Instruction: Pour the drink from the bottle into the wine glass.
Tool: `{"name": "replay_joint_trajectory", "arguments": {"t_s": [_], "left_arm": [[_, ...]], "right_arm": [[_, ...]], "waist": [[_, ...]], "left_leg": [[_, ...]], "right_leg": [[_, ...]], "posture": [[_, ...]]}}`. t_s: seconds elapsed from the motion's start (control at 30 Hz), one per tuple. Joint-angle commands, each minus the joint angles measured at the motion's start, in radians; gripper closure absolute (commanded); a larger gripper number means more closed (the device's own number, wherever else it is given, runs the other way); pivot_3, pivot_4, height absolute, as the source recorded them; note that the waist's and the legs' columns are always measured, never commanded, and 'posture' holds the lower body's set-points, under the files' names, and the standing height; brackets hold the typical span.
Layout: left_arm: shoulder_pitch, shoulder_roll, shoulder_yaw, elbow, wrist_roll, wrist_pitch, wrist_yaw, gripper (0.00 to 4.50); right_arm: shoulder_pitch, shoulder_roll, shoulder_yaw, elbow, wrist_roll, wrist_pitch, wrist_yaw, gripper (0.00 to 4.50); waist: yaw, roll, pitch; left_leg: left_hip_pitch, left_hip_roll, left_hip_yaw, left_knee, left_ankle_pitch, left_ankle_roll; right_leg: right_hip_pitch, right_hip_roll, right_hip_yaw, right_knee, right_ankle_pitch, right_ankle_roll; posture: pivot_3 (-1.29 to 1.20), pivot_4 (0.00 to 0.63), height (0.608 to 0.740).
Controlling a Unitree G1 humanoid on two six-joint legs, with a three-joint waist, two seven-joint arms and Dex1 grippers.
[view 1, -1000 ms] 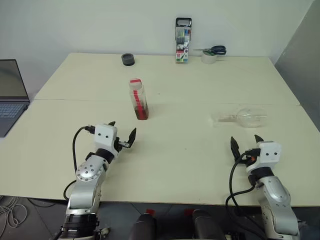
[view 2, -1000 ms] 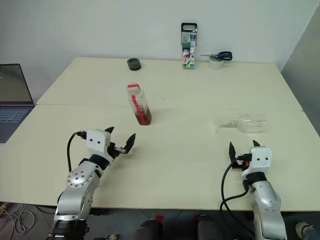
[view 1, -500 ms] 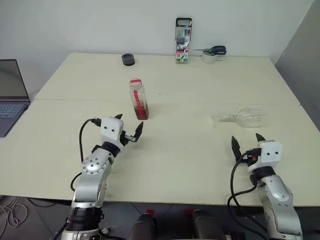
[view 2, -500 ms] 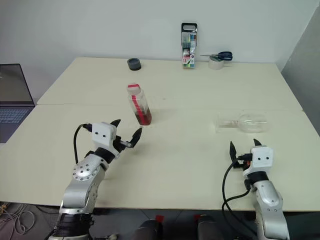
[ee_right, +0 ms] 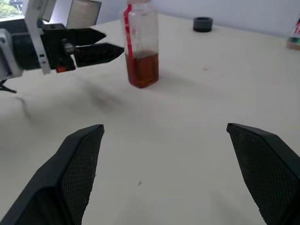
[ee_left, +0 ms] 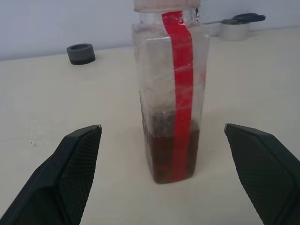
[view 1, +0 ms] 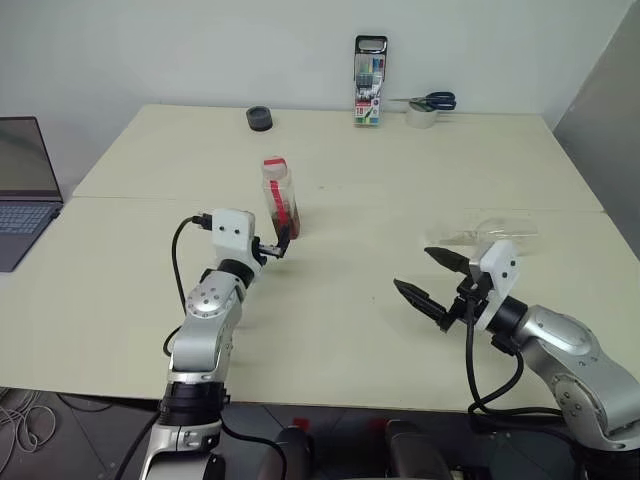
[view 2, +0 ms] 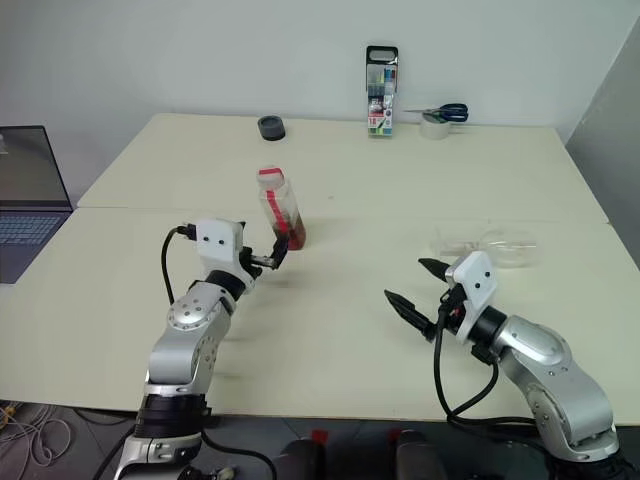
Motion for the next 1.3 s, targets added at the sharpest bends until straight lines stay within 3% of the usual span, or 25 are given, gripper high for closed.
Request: {"name": "replay_joint_trajectory", "arguments": {"t_s": [0.03,0.9,1.3], "left_arm": [[-0.042,-0.008,-0.001,0.014,0.012,0.007,0.022,0.01],[-0.34,-0.074,-0.049,0.329,0.117,-0.049,0.137,0.01],[-0.4,-0.073,-0.038,0.387,0.125,-0.045,0.158,0.01]], "right_arm": [[-0.023,-0.006,-0.008,-0.032,0.037,0.019,0.017,0.0],[-0.173,-0.021,-0.013,-0.016,0.066,0.092,0.058,0.0],[-0.202,-0.025,-0.023,-0.023,0.08,0.138,0.046,0.0]], "waist": [[0.0,0.0,0.0],[-0.001,-0.001,0.0],[-0.001,-0.001,0.0]], "left_leg": [[0.0,0.0,0.0,0.0,0.0,0.0],[-0.001,-0.001,0.0,0.001,0.001,-0.002],[-0.002,-0.001,0.0,0.001,0.002,-0.004]], "right_leg": [[0.0,-0.001,0.0,0.0,0.0,0.0],[-0.001,-0.001,0.0,0.0,0.0,0.0],[-0.002,-0.001,0.0,0.0,0.0,0.0]], "posture": [[0.0,0.15,0.74],[0.0,0.15,0.74],[0.0,0.15,0.74]]}}
